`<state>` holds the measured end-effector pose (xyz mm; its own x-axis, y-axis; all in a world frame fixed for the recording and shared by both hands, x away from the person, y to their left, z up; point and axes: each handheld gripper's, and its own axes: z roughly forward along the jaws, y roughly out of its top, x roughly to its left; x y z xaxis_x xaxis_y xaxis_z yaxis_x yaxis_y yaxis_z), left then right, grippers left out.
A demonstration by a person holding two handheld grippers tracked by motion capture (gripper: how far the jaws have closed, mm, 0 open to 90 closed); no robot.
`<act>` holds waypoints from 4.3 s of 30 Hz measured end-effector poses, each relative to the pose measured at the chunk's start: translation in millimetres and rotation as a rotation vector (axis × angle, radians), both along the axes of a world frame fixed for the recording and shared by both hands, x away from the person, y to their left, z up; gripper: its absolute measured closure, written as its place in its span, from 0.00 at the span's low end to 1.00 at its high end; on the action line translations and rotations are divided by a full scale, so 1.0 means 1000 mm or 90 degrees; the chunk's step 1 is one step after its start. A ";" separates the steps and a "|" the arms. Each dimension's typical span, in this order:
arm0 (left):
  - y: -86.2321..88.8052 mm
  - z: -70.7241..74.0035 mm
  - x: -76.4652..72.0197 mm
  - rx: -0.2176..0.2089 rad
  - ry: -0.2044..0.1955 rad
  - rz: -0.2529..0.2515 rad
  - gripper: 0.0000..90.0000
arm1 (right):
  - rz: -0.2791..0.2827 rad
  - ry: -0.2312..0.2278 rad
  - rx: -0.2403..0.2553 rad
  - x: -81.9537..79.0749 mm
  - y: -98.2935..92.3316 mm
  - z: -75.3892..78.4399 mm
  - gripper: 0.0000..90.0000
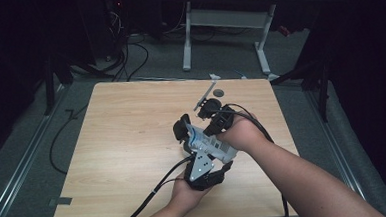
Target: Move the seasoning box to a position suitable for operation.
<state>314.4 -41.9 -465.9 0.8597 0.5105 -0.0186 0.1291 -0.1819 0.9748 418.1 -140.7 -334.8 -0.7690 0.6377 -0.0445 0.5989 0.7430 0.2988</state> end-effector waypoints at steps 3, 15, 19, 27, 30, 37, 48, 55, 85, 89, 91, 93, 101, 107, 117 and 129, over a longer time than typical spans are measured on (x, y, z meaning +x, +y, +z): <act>0.000 0.000 0.000 -0.002 0.002 0.000 0.59 | 0.001 0.000 -0.001 0.000 0.000 0.000 1.00; -0.001 0.001 0.002 -0.008 0.009 0.001 0.59 | 0.001 -0.001 -0.005 0.002 0.003 -0.004 1.00; -0.001 0.001 0.002 -0.009 0.009 0.001 0.59 | 0.004 -0.003 -0.009 0.002 0.004 -0.005 1.00; -0.001 0.001 0.001 -0.010 0.007 -0.002 0.59 | 0.000 -0.002 -0.007 0.001 0.003 -0.004 1.00; -0.001 0.001 0.001 -0.010 0.006 -0.002 0.59 | 0.003 -0.003 -0.007 0.001 0.002 -0.004 1.00; -0.001 0.001 0.001 -0.009 0.005 -0.002 0.59 | 0.003 -0.004 -0.006 0.001 0.002 -0.003 1.00; 0.001 -0.002 0.001 -0.005 -0.001 -0.003 0.59 | 0.002 -0.006 -0.005 0.001 0.002 -0.003 1.00; 0.003 -0.007 -0.002 -0.001 -0.001 -0.010 0.60 | 0.002 -0.001 0.000 -0.002 -0.001 -0.004 1.00; 0.006 -0.031 -0.010 0.028 0.020 -0.026 0.61 | -0.007 0.021 0.009 -0.013 -0.014 -0.014 1.00; 0.006 -0.033 -0.009 0.029 0.024 -0.025 0.61 | -0.009 0.022 0.009 -0.014 -0.014 -0.013 1.00; 0.007 -0.034 -0.008 0.034 0.026 -0.025 0.61 | -0.008 0.018 0.009 -0.014 -0.015 -0.013 1.00; 0.006 -0.036 -0.008 0.035 0.030 -0.024 0.61 | -0.012 0.020 0.009 -0.015 -0.015 -0.013 1.00; 0.006 -0.039 -0.006 0.044 0.046 -0.025 0.61 | -0.011 0.023 0.011 -0.016 -0.017 -0.013 1.00; 0.007 -0.042 -0.004 0.055 0.057 -0.023 0.61 | -0.012 0.022 0.010 -0.017 -0.018 -0.014 1.00; 0.008 -0.043 0.001 0.072 0.076 -0.010 0.61 | -0.013 0.020 0.009 -0.018 -0.020 -0.013 1.00; 0.010 -0.043 0.001 0.068 0.074 -0.017 0.59 | -0.032 0.026 0.004 -0.016 -0.020 -0.017 1.00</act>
<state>315.7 -32.0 -508.5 0.8678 0.4925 -0.0656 0.2335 -0.2878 0.9288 401.7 -160.8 -351.7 -0.7369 0.6760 -0.0095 0.6476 0.7098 0.2772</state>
